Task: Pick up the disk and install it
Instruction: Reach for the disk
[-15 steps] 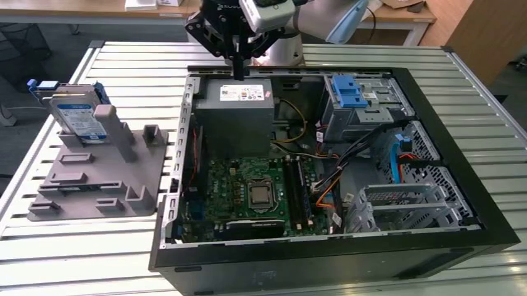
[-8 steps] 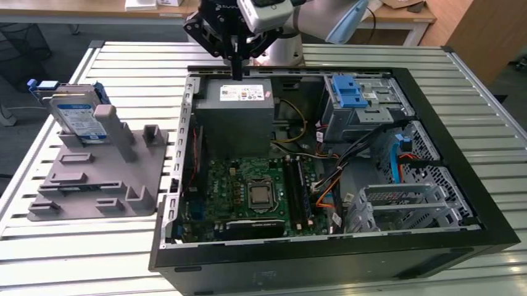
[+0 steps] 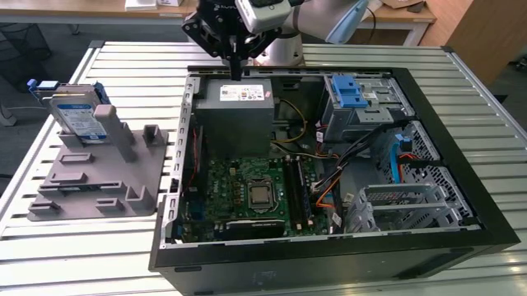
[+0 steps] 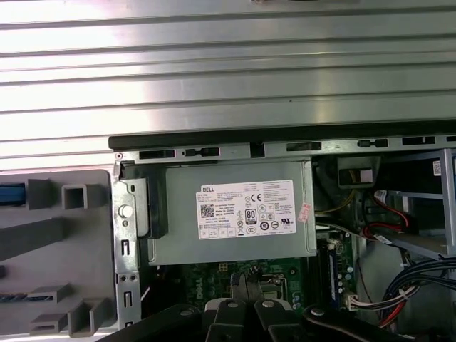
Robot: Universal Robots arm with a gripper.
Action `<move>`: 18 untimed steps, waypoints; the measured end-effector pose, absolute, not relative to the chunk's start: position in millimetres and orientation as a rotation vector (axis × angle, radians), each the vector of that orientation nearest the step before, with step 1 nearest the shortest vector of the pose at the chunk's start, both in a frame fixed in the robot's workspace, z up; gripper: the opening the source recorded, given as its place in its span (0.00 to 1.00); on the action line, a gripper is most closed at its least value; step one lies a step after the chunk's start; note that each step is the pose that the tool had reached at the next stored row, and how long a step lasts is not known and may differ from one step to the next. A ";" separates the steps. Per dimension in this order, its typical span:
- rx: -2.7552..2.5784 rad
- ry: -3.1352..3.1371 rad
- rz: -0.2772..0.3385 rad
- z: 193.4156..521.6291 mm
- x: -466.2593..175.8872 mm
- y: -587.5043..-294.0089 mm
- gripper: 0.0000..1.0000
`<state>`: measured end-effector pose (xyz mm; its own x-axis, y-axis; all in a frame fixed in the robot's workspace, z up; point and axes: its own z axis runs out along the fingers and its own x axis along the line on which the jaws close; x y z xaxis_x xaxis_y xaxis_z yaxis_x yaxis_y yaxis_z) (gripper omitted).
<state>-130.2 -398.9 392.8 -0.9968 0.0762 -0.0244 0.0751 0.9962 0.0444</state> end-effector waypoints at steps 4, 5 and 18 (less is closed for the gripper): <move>0.118 3.113 0.068 392.6 -131.6 -398.9 0.11; 0.118 3.113 0.068 392.6 -131.9 -398.9 0.11; 0.118 3.113 0.068 392.6 -140.1 -398.6 0.11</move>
<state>-140.1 -398.6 392.6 -0.9968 0.0762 -0.0243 0.0751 0.9962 0.0443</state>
